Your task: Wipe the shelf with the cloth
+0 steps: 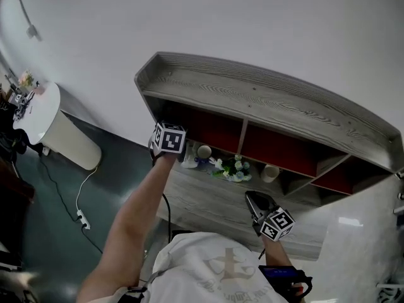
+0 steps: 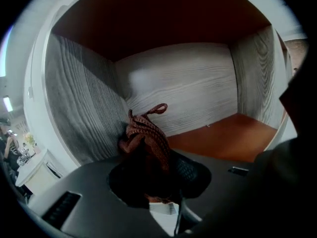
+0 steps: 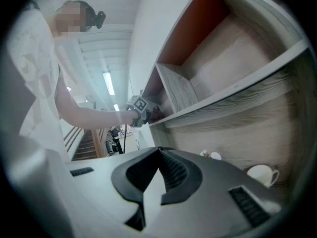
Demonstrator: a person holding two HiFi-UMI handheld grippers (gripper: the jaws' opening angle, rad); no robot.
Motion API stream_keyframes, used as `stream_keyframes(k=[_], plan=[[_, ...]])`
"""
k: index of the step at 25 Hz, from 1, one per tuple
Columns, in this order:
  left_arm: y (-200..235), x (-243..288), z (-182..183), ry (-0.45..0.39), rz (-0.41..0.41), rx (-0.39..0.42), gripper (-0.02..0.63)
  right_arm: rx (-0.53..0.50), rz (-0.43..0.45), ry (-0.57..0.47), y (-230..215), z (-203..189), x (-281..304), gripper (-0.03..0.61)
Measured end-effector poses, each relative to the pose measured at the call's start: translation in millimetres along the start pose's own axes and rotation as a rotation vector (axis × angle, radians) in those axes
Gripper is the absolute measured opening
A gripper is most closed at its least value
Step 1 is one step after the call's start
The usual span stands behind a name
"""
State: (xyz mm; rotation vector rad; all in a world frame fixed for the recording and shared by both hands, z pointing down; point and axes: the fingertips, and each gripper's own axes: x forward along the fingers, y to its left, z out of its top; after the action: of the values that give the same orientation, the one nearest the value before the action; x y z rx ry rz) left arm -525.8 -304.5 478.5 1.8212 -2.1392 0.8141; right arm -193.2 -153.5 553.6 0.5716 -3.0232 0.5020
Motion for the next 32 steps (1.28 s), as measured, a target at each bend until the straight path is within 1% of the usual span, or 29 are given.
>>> stream_keyframes(k=[5,8,11,14,20,24,32], plan=[[0.0,6.8,-3.3,0.02,-0.038,-0.077,0.103,0.011,-0.012,0.007,-1.5,-6.4,-2.1,0.005],[-5.7,5.7,-3.3,0.01,-0.079,-0.079,0.101,0.015,-0.016,0.009,-2.1,-10.4,-4.9,0.005],[-19.5,0.0,0.1,0.012,-0.147,-0.081,0.101,0.018,-0.019,0.014,-2.2,-14.1,-7.5,0.005],[-36.8,-3.7,2.9,0.033,-0.215,-0.069,0.101,0.013,-0.022,0.016,-2.5,-15.0,-10.2,0.005],[-69.9,-11.4,9.1,0.037,-0.306,-0.045,0.101,0.005,-0.028,0.012,-2.7,-13.7,-16.3,0.005],[-92.3,-14.0,13.2,0.053,-0.346,0.005,0.101,0.002,-0.035,0.01,-5.0,-13.8,-20.5,0.005],[-122.7,-15.5,20.9,0.052,-0.389,0.044,0.101,0.008,-0.043,0.006,-7.5,-16.5,-23.8,0.005]])
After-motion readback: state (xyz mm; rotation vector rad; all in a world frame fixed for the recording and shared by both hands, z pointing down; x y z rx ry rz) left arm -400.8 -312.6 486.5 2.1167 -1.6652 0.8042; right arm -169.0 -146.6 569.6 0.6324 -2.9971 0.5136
